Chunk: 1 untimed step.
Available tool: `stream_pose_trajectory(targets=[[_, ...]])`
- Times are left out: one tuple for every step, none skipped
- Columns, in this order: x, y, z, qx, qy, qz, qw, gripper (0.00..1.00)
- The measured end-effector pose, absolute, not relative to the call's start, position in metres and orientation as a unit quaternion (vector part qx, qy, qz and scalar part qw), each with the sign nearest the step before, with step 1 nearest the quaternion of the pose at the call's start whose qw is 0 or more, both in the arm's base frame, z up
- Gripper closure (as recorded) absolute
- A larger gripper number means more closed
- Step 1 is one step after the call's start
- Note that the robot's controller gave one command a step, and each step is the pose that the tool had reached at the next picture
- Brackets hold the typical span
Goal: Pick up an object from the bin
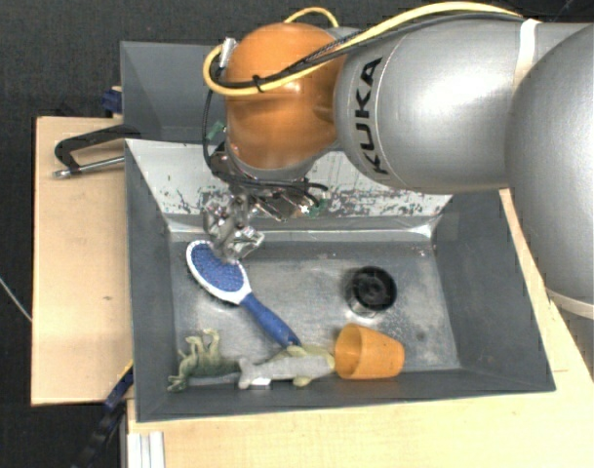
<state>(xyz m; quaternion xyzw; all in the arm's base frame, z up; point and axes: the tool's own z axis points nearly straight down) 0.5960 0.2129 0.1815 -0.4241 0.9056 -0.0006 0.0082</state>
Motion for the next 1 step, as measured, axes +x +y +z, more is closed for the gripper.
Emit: stream_pose_trajectory(targets=[[0.5933,0.2134,0.1760,-0.425,0.905,0.001,0.003,0.00]])
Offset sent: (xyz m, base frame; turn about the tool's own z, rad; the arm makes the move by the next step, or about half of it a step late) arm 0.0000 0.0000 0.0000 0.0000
